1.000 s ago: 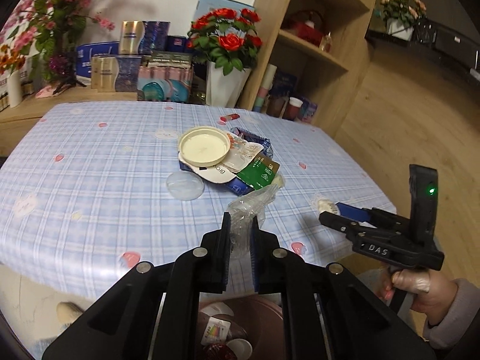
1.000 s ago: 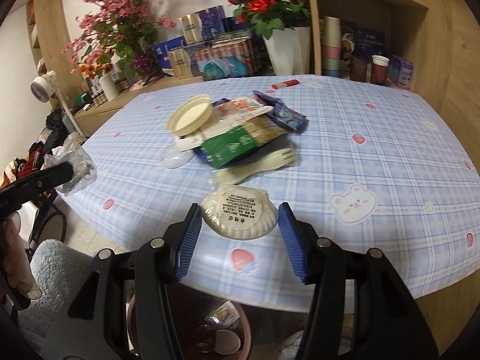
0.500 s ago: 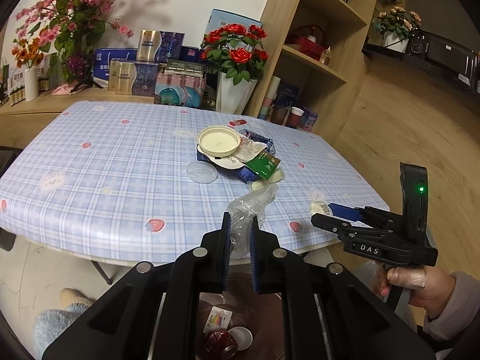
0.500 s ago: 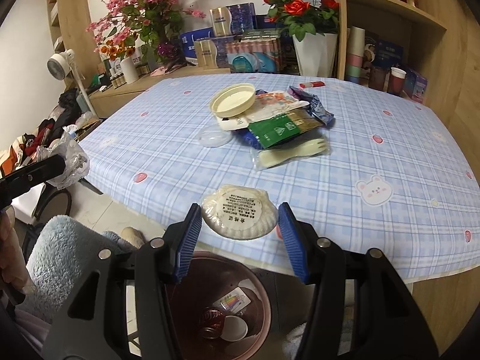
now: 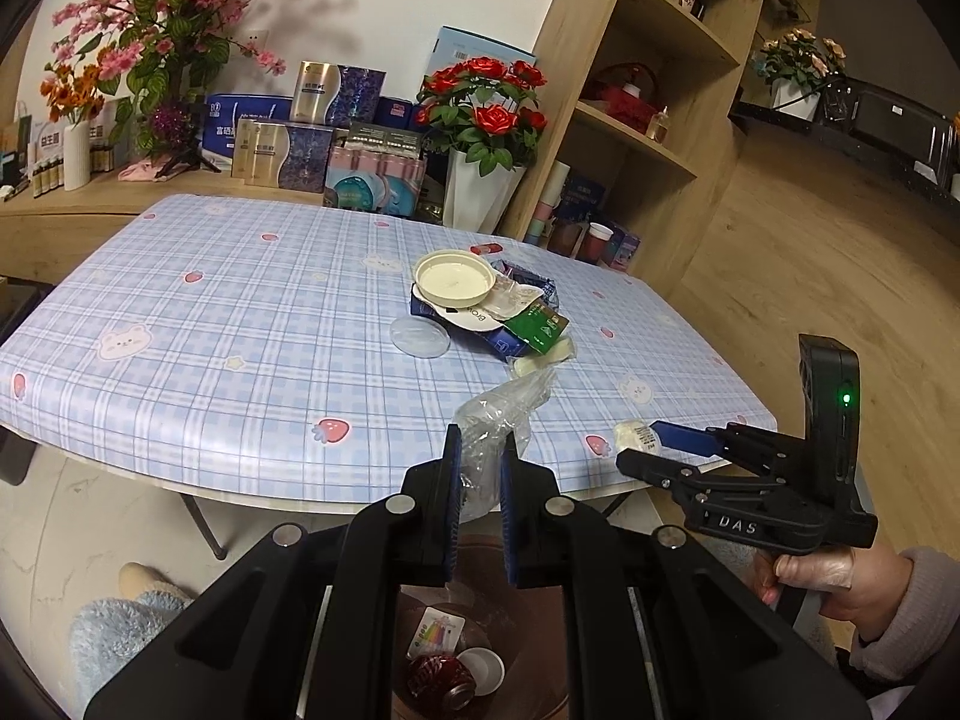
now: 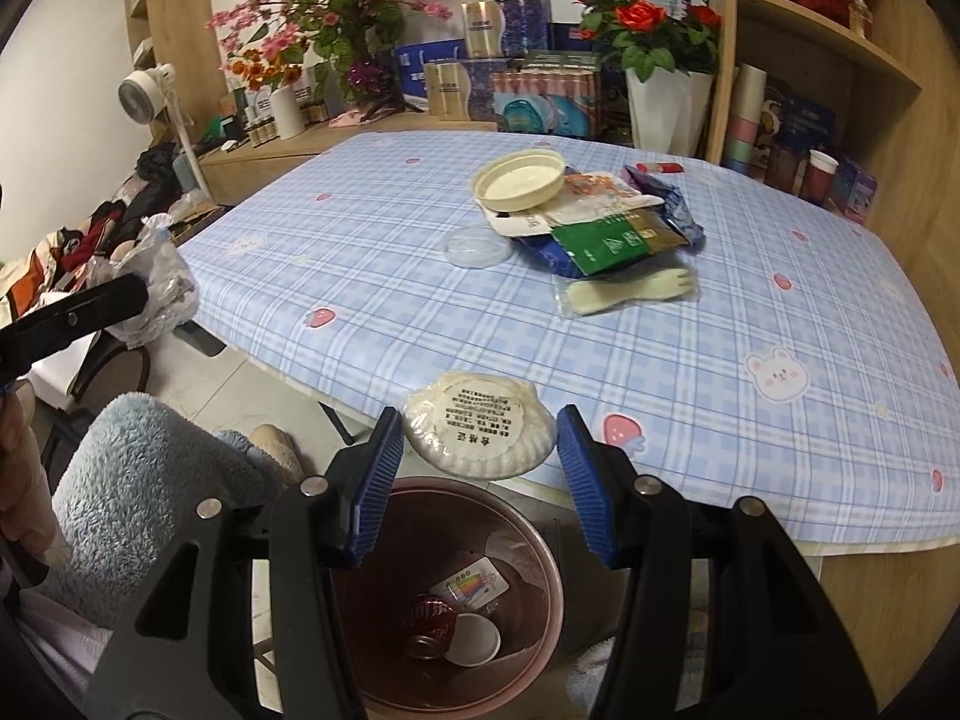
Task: Collect trash
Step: 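Carry the white packet and plastic wrapper over the brown bin with both tools, then open both tools to drop the packet and wrapper into the bin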
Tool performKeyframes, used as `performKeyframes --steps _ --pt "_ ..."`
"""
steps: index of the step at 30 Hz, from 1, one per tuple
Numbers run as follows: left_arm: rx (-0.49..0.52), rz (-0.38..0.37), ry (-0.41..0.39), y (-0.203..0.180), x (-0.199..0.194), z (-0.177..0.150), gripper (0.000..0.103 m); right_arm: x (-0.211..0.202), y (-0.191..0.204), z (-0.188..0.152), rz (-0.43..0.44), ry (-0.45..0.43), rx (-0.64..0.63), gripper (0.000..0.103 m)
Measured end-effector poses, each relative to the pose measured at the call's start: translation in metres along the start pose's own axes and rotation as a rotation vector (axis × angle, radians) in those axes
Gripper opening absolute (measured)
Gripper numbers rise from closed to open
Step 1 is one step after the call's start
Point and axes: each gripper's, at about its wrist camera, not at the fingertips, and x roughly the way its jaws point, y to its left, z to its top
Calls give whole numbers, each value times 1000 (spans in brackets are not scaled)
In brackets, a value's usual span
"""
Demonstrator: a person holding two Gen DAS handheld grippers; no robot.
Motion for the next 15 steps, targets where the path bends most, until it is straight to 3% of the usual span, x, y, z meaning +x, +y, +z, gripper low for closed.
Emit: performKeyframes --steps 6,8,15 --pt "-4 0 12 2 2 0 11 1 11 -1 21 -5 -36 56" --pt "-7 3 18 3 3 -1 11 -1 14 0 13 -28 -54 68" --pt "11 -3 25 0 5 -5 11 -15 10 4 -48 -103 -60 87"
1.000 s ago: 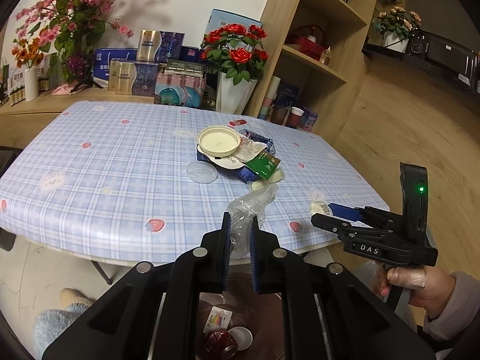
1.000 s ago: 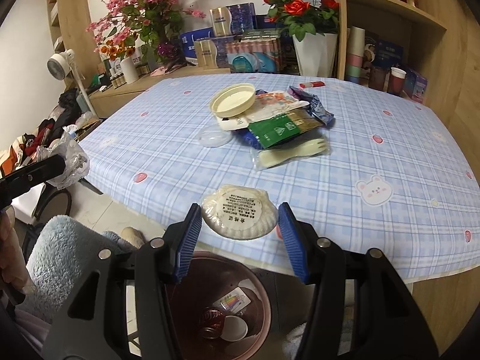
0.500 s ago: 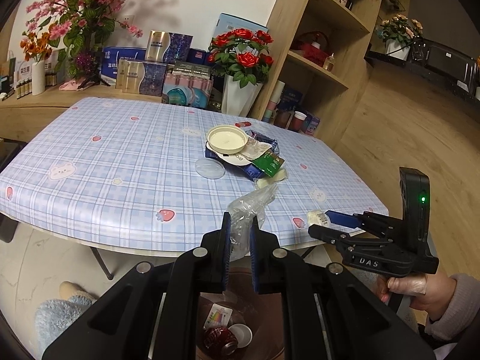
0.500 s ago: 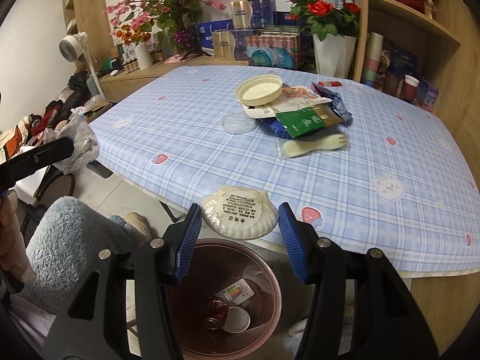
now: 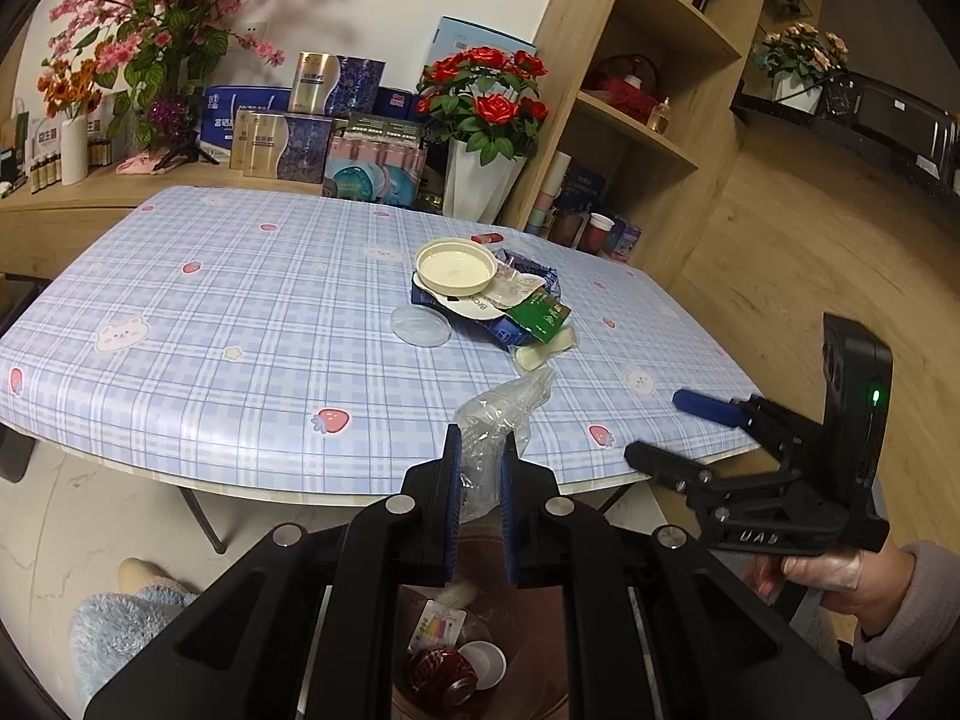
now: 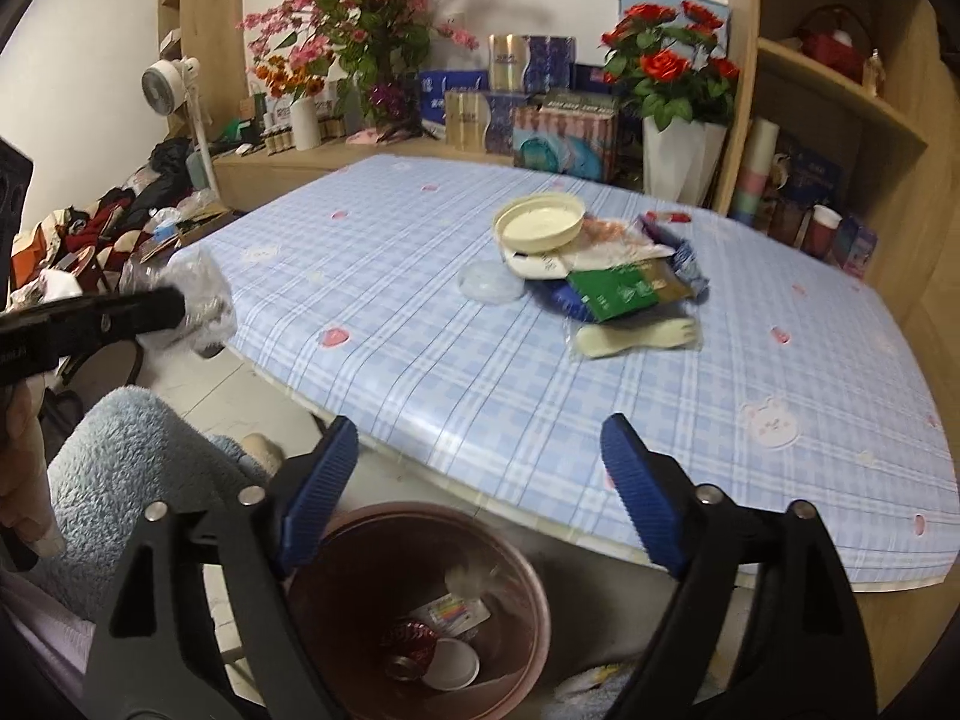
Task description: Collect trash
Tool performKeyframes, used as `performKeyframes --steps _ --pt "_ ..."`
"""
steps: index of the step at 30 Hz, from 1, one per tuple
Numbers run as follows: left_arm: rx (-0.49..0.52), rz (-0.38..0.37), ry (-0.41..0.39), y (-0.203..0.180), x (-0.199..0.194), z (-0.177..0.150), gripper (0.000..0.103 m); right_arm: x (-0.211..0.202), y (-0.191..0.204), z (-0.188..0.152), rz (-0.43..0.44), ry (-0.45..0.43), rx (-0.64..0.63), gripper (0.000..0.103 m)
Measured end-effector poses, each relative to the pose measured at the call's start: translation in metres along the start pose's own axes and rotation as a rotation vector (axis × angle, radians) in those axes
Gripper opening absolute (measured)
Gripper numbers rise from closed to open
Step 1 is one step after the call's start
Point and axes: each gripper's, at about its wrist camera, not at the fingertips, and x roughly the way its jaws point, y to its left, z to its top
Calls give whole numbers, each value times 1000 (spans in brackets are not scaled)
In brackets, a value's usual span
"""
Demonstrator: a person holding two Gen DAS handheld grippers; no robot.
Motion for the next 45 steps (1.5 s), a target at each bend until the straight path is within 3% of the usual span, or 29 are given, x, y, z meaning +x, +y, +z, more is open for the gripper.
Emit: performKeyframes --steps 5,12,31,38,41,45 --pt "21 -8 1 -4 0 -1 11 -9 -16 2 -93 -52 42 95" --pt "33 -23 5 -7 1 -2 11 -24 -36 4 -172 -124 116 97" --pt "53 -76 57 -21 17 -15 12 -19 -32 -1 -167 -111 90 97" --pt "53 -67 123 -25 32 -32 14 -23 -35 -1 -181 -117 94 97" --pt "50 -46 138 -24 36 -37 38 -26 -38 -3 -191 -121 98 97" --pt "38 -12 89 -19 29 -33 67 -27 -43 -6 -198 -111 112 97"
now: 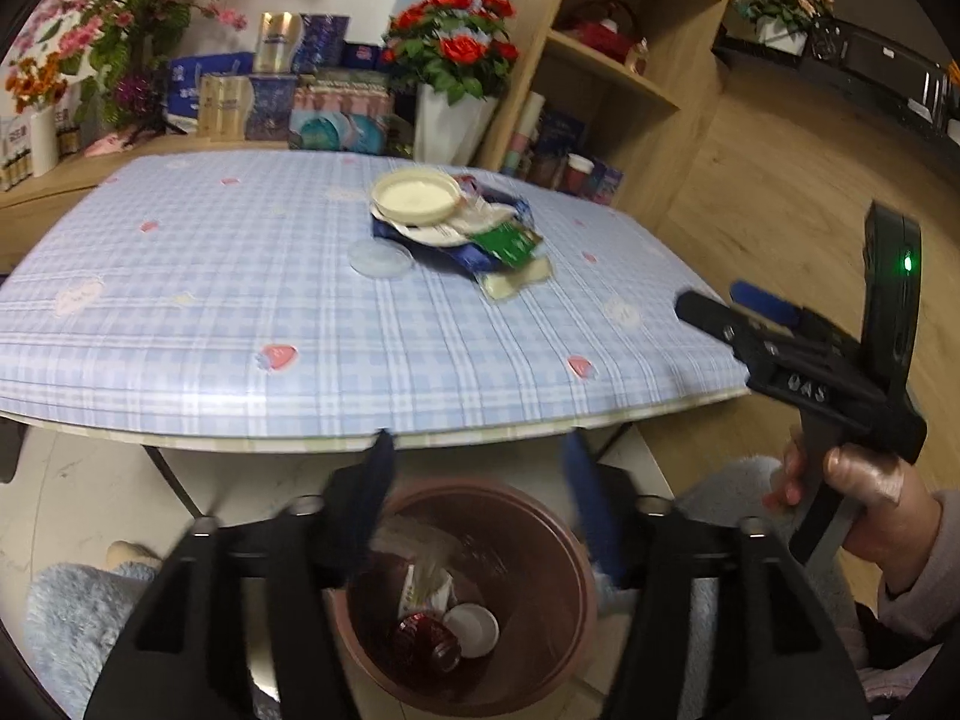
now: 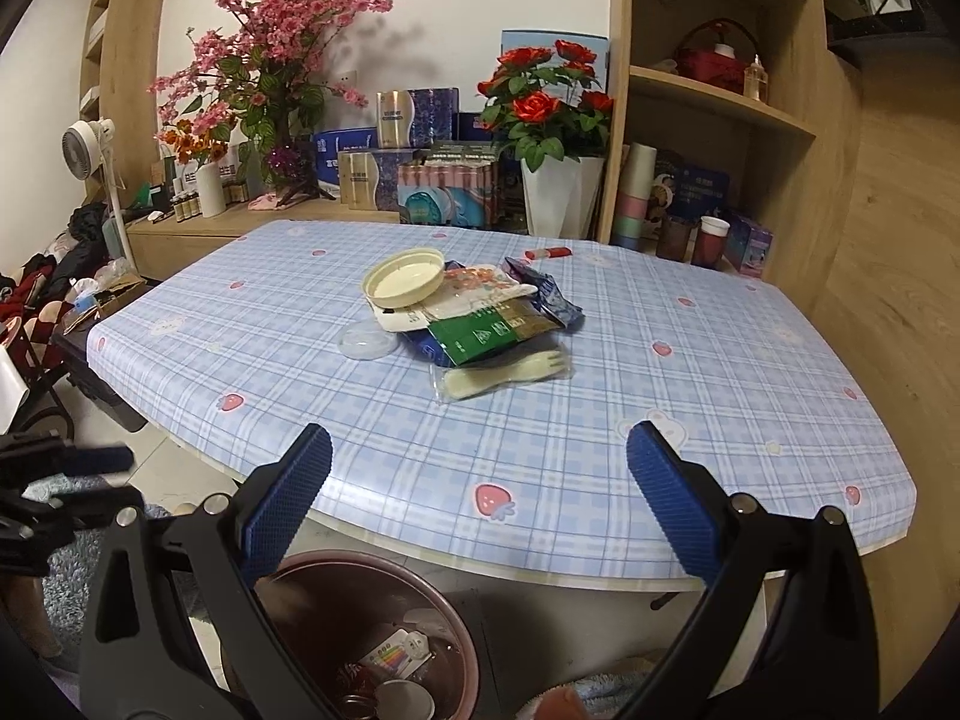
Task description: Collect trash
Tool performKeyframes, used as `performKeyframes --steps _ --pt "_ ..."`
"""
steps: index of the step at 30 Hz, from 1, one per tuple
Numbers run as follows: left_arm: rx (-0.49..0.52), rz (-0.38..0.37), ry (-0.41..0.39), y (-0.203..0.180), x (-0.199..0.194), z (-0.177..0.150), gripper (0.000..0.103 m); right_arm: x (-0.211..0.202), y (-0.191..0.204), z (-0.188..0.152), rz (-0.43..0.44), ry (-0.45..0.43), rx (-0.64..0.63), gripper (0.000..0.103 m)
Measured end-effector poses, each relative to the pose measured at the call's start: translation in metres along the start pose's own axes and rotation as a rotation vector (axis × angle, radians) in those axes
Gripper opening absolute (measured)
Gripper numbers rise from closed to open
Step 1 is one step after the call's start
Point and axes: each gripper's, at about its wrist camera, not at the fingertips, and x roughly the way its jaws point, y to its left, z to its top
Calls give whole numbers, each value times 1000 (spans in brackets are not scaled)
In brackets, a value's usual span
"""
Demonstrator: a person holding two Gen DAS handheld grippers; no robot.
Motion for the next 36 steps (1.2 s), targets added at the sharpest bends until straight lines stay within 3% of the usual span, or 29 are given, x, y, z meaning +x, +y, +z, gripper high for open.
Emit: performKeyframes --steps 4,7,10,16,25,36 --pt "12 64 -47 7 -7 8 86 0 -1 0 -7 0 -2 97" --pt "38 138 -87 14 -12 20 93 2 0 1 -7 7 -14 97" --pt "42 223 -129 29 -19 35 96 5 1 4 -7 9 -34 97" --pt "23 316 -214 56 -33 67 97 12 -4 20 20 5 -31 97" --pt "56 356 -274 70 -36 100 97 30 -21 43 8 6 7 97" --pt "93 324 -237 67 3 120 97 68 -42 53 7 67 36 97"
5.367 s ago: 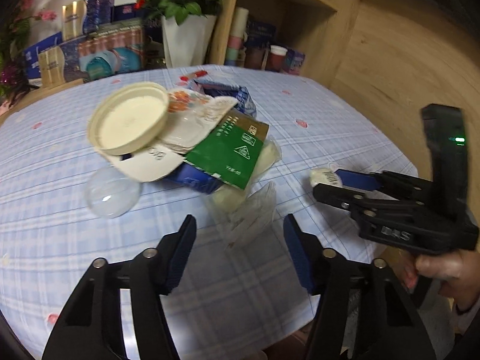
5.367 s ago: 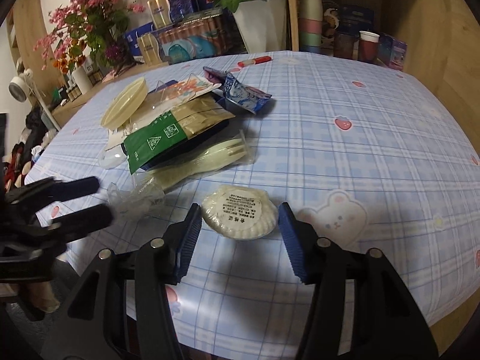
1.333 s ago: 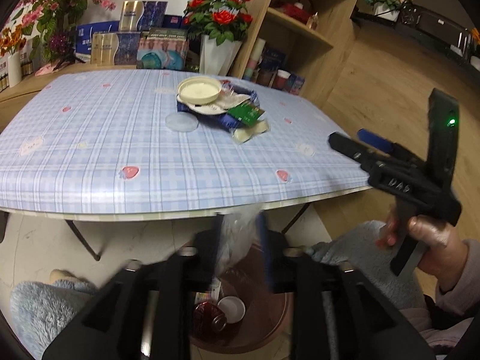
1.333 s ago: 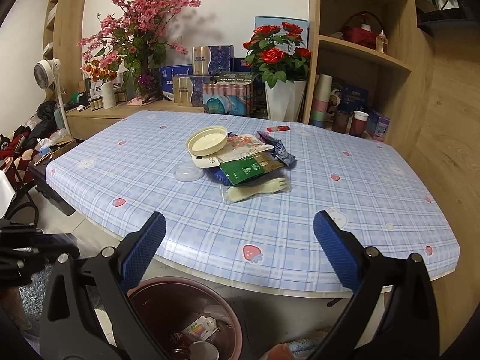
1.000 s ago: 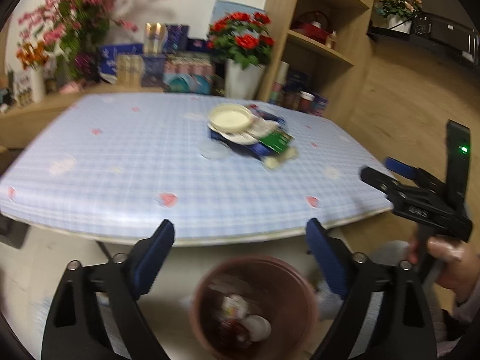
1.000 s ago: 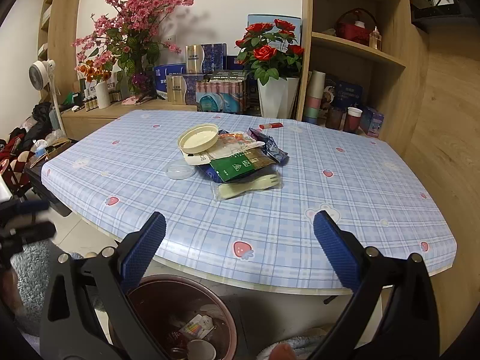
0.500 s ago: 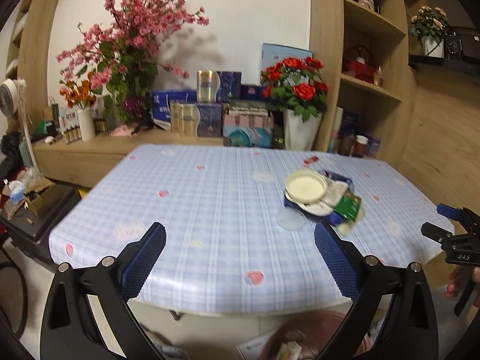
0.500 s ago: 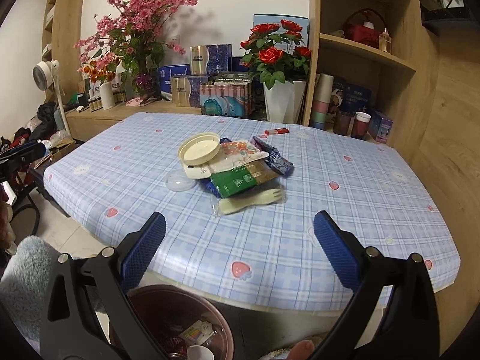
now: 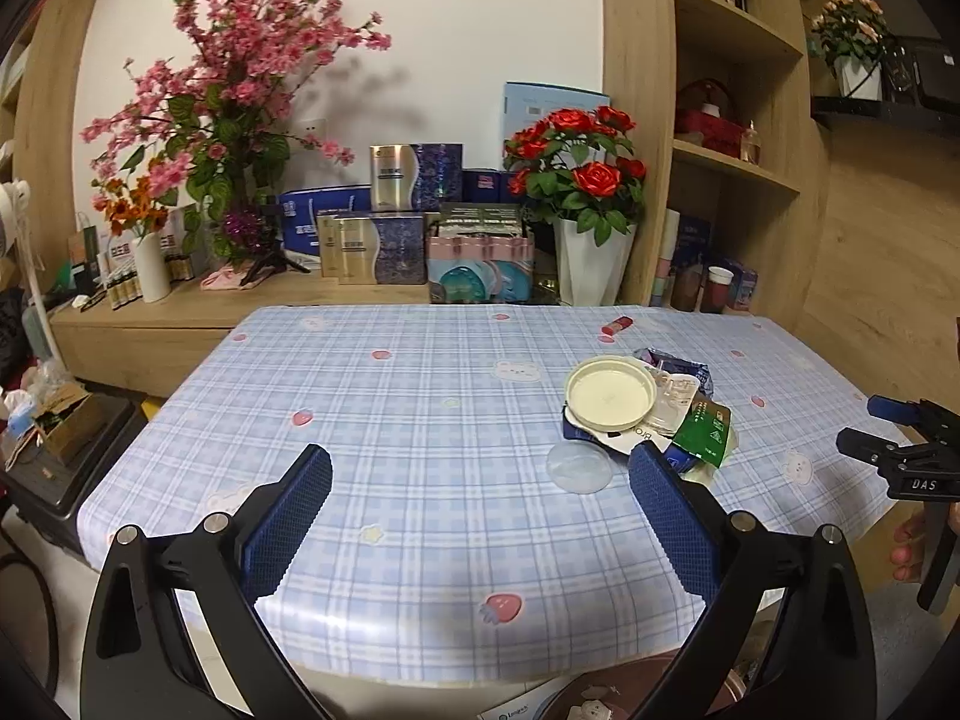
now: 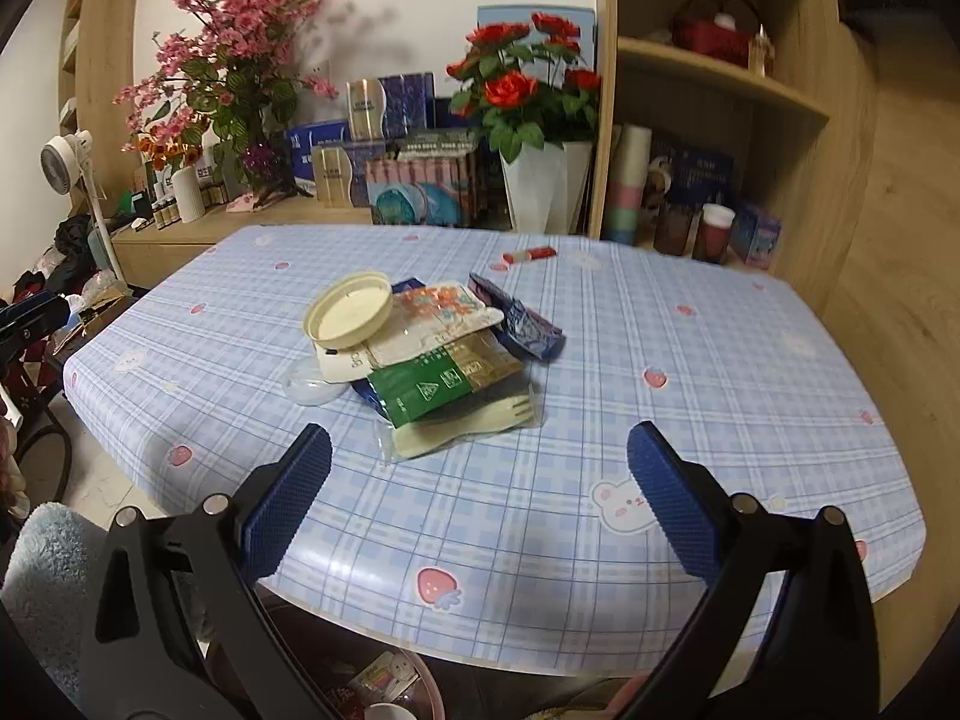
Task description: Collect trash
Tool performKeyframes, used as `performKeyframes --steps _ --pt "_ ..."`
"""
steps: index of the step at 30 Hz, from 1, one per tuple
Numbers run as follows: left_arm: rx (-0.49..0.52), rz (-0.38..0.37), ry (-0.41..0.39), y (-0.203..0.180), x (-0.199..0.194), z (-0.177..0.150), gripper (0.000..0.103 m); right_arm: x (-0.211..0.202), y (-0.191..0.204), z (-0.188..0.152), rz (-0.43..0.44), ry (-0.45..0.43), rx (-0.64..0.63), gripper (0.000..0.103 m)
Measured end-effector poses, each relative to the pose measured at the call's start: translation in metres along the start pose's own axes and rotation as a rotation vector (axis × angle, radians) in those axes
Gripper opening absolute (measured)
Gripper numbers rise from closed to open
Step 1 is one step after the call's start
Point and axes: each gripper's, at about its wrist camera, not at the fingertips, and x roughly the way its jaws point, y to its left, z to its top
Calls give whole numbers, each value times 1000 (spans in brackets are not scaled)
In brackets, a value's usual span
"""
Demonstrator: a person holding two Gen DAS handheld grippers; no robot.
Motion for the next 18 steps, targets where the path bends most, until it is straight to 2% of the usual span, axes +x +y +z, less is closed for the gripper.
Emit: performKeyframes --steps 8,13,18 --pt "30 -69 73 -26 44 -4 97 32 -11 -1 -30 39 4 97" --pt "-12 -173 163 -42 92 3 97 53 -21 -3 -30 68 12 97" --pt "18 -275 250 -73 157 12 97 71 -30 -1 -22 85 37 97"
